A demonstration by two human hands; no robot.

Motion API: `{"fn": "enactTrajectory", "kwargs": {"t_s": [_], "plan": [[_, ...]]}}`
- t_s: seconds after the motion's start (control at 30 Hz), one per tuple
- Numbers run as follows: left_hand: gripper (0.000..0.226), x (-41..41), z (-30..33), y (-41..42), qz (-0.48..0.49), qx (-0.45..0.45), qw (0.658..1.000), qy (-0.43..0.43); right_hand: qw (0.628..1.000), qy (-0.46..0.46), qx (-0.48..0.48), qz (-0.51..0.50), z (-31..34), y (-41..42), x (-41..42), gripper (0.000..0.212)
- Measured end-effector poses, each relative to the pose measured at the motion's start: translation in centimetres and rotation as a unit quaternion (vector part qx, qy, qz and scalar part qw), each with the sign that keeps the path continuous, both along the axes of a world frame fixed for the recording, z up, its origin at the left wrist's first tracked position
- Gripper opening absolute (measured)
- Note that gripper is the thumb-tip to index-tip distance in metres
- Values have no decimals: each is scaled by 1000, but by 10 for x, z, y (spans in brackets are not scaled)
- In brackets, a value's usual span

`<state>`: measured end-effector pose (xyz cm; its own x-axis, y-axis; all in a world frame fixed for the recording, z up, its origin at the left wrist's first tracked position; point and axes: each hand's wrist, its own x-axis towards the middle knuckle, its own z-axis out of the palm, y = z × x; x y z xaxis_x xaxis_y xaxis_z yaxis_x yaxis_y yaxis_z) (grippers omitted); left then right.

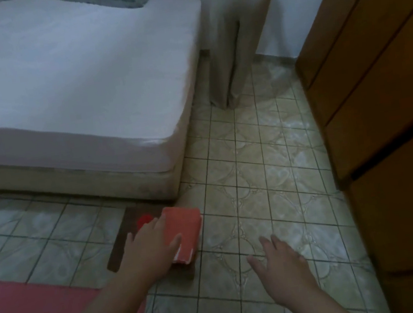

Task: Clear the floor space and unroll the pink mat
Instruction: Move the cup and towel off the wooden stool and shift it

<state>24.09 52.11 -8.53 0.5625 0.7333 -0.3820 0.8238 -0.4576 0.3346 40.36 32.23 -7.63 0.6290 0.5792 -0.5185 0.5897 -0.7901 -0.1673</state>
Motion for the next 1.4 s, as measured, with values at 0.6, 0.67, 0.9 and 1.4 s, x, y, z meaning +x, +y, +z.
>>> {"fn": "enactTrajectory", "kwargs": {"t_s": [0.6, 0.67, 0.9, 1.4], "plan": [[78, -25, -350, 90, 134, -151, 979, 12, 972, 71, 221, -43, -305, 207, 22, 61], [76, -14, -397, 101, 122, -164, 979, -16, 966, 92, 235, -63, -364, 216, 12, 63], [80, 16, -508, 115, 43, -99, 990, -90, 946, 65, 287, -134, -515, 236, -12, 74], [83, 16, -539, 109, 26, -7, 995, -94, 910, -21, 409, -73, -560, 236, -27, 72]]}}
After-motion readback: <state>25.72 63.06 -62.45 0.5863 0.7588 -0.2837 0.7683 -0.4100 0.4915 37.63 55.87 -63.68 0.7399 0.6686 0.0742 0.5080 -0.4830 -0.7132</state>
